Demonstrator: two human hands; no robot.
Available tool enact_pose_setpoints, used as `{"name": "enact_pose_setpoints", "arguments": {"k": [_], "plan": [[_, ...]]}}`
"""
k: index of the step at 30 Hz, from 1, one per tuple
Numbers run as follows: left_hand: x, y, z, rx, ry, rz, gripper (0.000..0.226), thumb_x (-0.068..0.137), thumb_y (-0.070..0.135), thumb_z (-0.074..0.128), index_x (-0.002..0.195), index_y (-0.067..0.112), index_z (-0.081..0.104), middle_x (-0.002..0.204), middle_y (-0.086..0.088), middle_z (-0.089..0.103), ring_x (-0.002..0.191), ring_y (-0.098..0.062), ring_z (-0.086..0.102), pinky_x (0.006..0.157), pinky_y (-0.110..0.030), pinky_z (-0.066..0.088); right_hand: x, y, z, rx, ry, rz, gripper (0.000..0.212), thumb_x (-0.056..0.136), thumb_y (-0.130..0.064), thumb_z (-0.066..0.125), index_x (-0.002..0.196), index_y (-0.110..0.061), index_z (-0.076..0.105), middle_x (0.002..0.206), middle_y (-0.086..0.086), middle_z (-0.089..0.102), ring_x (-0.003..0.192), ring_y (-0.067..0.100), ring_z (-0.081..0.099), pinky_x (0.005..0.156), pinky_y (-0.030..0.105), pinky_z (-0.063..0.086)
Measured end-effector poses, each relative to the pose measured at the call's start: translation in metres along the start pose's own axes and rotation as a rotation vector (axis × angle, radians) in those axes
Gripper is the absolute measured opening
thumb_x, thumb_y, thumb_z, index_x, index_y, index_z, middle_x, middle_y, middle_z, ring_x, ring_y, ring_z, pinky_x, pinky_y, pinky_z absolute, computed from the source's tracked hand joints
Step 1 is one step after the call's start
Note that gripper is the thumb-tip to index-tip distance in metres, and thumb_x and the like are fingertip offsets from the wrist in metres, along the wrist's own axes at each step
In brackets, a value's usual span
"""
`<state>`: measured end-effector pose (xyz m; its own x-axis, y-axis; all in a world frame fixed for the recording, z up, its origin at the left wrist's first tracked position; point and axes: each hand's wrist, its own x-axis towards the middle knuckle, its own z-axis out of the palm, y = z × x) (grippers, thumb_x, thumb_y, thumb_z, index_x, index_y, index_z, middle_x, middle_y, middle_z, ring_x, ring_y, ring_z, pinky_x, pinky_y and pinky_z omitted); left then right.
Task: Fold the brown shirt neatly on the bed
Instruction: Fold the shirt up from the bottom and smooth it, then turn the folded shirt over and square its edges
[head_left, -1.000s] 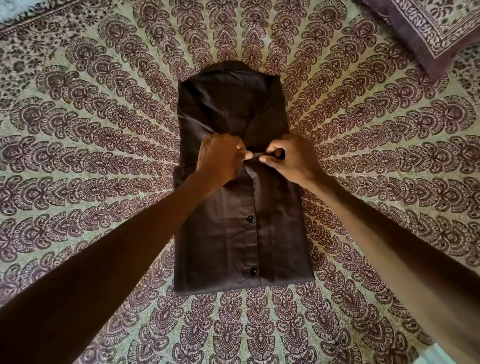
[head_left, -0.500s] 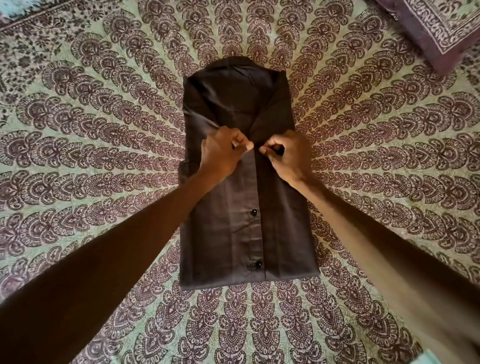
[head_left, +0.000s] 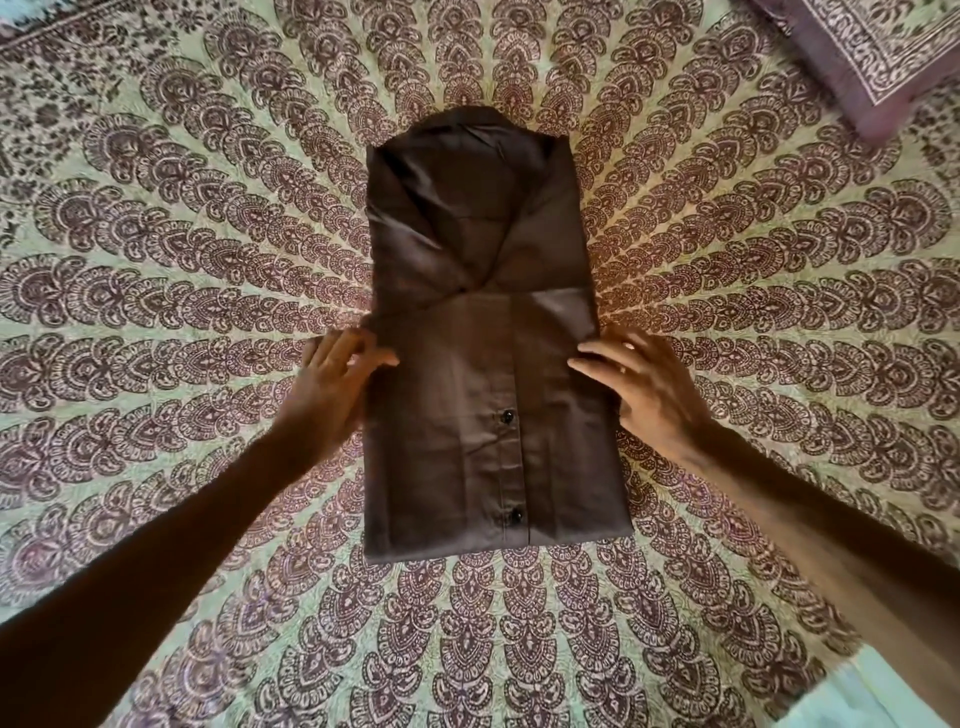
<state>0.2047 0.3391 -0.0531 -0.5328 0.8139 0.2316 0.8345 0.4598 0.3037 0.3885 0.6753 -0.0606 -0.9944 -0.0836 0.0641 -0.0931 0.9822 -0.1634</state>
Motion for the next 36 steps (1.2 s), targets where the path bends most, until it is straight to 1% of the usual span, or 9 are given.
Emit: {"name": "enact_pose_setpoints", "arguments": {"k": [7, 12, 16, 20, 23, 28, 31, 34, 36], "plan": [[-0.023, -0.04, -0.001, 0.116, -0.318, 0.271, 0.062, 0.077, 0.004, 0.071, 0.134, 0.015, 0.052, 0.135, -0.009, 0.055, 0.128, -0.03, 0.048, 0.109, -0.046, 0.031, -0.008, 0.011, -0.002, 0.001, -0.052, -0.146, 0.05, 0.081, 0.0, 0.063, 0.128, -0.017, 0.063, 0.137, -0.002, 0.058, 0.133, 0.022, 0.045, 0.107, 0.044, 0.039], [-0.005, -0.047, 0.004, 0.068, -0.336, 0.33, 0.053, 0.086, 0.017, 0.06, 0.138, 0.019, 0.048, 0.14, -0.006, 0.052, 0.136, -0.024, 0.041, 0.115, -0.049, 0.027, -0.008, 0.016, 0.002, -0.003, 0.042, -0.161, 0.049, 0.08, 0.002, 0.064, 0.125, -0.015, 0.065, 0.132, -0.004, 0.061, 0.124, 0.02, 0.048, 0.105, 0.038, 0.039], [0.0, -0.044, 0.011, 0.018, -0.214, 0.292, 0.038, 0.084, 0.014, 0.06, 0.123, 0.015, 0.062, 0.129, -0.007, 0.061, 0.128, -0.025, 0.051, 0.113, -0.049, 0.031, -0.003, -0.002, 0.007, 0.12, 0.187, 0.038, 0.051, 0.068, 0.015, 0.071, 0.113, -0.01, 0.071, 0.117, 0.002, 0.069, 0.113, 0.02, 0.05, 0.089, 0.04, 0.051], [0.016, -0.015, 0.009, -0.286, -0.058, -0.045, 0.031, 0.075, 0.001, 0.06, 0.105, 0.01, 0.063, 0.103, -0.007, 0.063, 0.098, -0.024, 0.061, 0.088, -0.036, 0.052, 0.011, -0.018, -0.001, 0.293, 0.187, 0.302, 0.042, 0.07, 0.015, 0.062, 0.104, -0.009, 0.069, 0.104, 0.01, 0.064, 0.105, 0.022, 0.048, 0.089, 0.028, 0.037], [0.043, -0.012, 0.008, -0.615, -0.001, -0.453, 0.019, 0.088, 0.013, 0.05, 0.104, 0.009, 0.059, 0.086, 0.001, 0.063, 0.077, -0.005, 0.06, 0.063, -0.016, 0.046, 0.053, -0.02, -0.026, 0.592, 0.157, 0.618, 0.027, 0.085, 0.01, 0.055, 0.101, -0.008, 0.068, 0.097, 0.006, 0.062, 0.087, 0.017, 0.056, 0.07, 0.011, 0.041], [0.103, -0.045, 0.021, -0.729, -0.167, -0.89, 0.01, 0.096, 0.013, 0.053, 0.095, 0.01, 0.063, 0.077, 0.0, 0.064, 0.064, -0.005, 0.06, 0.053, -0.011, 0.046, 0.11, 0.058, -0.004, 0.778, -0.122, 1.007, 0.034, 0.099, -0.045, 0.039, 0.076, -0.021, 0.049, 0.068, -0.004, 0.052, 0.069, 0.02, 0.06, 0.053, 0.021, 0.047], [0.125, -0.057, 0.026, -0.857, -0.171, -1.168, 0.027, 0.094, 0.017, 0.058, 0.109, -0.004, 0.063, 0.08, -0.008, 0.066, 0.066, -0.018, 0.059, 0.062, -0.025, 0.052, 0.14, 0.054, -0.018, 0.931, 0.056, 1.094, 0.019, 0.097, -0.015, 0.051, 0.079, -0.009, 0.057, 0.074, 0.002, 0.058, 0.071, 0.019, 0.058, 0.057, 0.026, 0.046], [0.13, -0.052, 0.027, -0.76, -0.133, -1.22, 0.042, 0.098, 0.031, 0.05, 0.115, -0.006, 0.061, 0.104, -0.017, 0.065, 0.09, -0.026, 0.06, 0.082, -0.036, 0.048, 0.157, 0.047, -0.026, 0.878, 0.071, 1.081, 0.031, 0.094, -0.03, 0.06, 0.071, -0.008, 0.059, 0.079, 0.011, 0.062, 0.081, 0.025, 0.058, 0.07, 0.039, 0.052], [0.13, -0.044, 0.022, -0.562, -0.177, -1.196, 0.054, 0.098, 0.048, 0.041, 0.111, 0.0, 0.063, 0.101, -0.017, 0.062, 0.093, -0.03, 0.06, 0.079, -0.037, 0.048, 0.157, 0.047, -0.022, 0.808, 0.051, 1.039, 0.044, 0.096, -0.043, 0.053, 0.078, -0.005, 0.064, 0.077, 0.012, 0.061, 0.076, 0.027, 0.057, 0.071, 0.04, 0.052]]}}
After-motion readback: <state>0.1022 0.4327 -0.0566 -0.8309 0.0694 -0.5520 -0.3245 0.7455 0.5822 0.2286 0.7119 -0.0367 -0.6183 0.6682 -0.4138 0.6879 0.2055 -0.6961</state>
